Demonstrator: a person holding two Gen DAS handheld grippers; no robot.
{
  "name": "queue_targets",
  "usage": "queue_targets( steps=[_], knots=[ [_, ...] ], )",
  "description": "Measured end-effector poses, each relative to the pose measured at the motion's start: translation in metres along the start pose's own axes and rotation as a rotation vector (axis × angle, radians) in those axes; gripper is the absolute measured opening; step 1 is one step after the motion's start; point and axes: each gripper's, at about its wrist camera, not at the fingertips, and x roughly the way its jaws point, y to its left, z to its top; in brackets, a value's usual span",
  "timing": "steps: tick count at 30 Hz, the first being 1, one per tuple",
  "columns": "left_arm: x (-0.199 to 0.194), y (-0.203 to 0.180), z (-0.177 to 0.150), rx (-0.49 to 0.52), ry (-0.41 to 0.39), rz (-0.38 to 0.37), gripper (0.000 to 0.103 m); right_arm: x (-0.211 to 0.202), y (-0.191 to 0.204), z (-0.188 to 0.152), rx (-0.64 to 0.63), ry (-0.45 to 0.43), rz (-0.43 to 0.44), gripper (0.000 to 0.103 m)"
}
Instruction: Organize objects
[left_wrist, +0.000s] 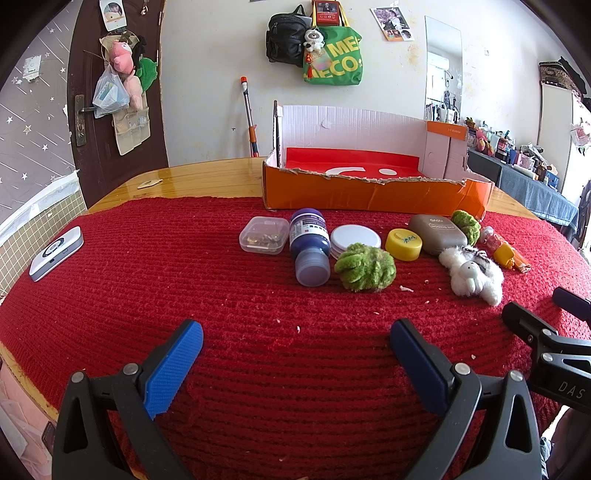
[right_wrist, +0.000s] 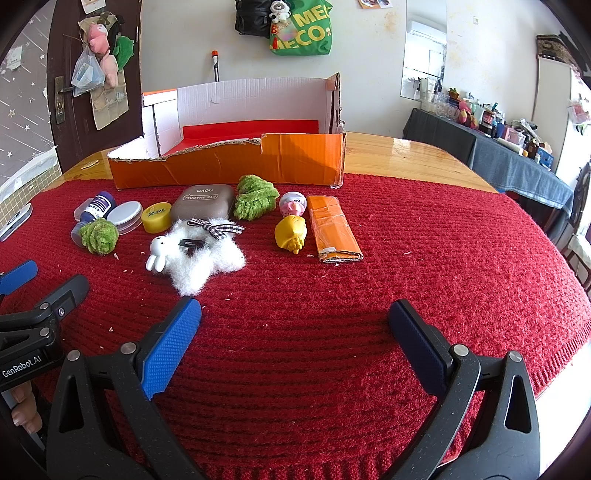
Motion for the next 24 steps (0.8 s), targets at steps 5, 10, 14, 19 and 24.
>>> queue_targets(
  steps=[5, 10, 14, 19, 24],
  knots=[
    [0.0000, 0.0000, 0.0000, 0.000, 0.000, 0.001, 0.103, 0.0001, 0.0003, 0.0001, 0.000, 0.000, 0.000, 0.103],
    [0.0000, 0.0000, 0.0000, -0.001, 0.000, 0.001, 0.103, 0.0003, 0.0007, 0.0001, 0.000, -0.001, -0.001, 0.103],
    [0.0000, 0.0000, 0.0000, -0.002, 0.000, 0.002, 0.103, 0.0003, 0.0011, 0.0000, 0.000, -0.001, -0.001, 0.103],
    [-0.0003, 0.0002, 0.0001, -0.002, 0.000, 0.000, 0.103, 0.0018, 0.0030, 0.0007, 0.001, 0.003, 0.002, 0.103],
    [-0.0010, 0.0034, 0.0037, 0.002, 0.002, -0.014, 0.103, -0.0049, -0.0030, 0.0017, 0.016, 0.017, 0.026, 0.103]
  ],
)
